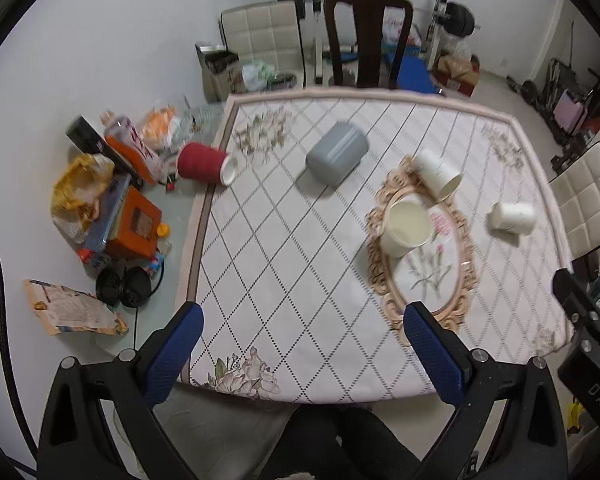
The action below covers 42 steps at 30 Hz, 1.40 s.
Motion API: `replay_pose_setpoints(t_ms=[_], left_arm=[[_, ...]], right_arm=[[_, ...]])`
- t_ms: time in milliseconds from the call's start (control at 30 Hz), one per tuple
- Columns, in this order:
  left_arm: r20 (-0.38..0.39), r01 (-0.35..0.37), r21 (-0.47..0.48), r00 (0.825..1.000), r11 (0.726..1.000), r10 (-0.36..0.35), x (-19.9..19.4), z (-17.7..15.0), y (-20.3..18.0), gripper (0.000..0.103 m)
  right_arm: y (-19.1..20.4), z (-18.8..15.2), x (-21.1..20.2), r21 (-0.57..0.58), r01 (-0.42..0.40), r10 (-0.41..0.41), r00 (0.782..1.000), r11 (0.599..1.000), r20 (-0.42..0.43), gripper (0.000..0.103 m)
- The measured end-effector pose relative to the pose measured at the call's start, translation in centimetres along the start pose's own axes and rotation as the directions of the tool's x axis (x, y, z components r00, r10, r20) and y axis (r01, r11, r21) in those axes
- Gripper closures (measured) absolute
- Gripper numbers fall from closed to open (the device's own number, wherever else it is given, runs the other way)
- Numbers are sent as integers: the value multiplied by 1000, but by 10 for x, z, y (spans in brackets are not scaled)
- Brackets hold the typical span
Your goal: Flip cup upright
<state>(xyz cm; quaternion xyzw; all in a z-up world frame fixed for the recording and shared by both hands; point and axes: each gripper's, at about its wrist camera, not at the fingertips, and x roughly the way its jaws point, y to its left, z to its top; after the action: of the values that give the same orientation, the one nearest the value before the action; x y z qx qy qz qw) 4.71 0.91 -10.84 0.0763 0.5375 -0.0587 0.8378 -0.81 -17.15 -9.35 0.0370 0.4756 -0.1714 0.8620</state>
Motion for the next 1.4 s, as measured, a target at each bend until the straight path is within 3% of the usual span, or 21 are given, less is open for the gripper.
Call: replay_pose_setpoints(t_ms=[267,533,1400], left_arm=[[67,3,-28,998,1000,-1,-61,-6,-12,1],[102,-7,-54,995,999,13,-92,-17,-9,1],[136,-18,-44,990,999,23,-108,-27,-5,1]], right_arm=[[-23,11,-65,-17,-53,53,999,998,11,0],[-31,13,-108,-42,-70,72,997,997,41,0],[-28,8,-123,-39,-111,112,993,993,23,0]])
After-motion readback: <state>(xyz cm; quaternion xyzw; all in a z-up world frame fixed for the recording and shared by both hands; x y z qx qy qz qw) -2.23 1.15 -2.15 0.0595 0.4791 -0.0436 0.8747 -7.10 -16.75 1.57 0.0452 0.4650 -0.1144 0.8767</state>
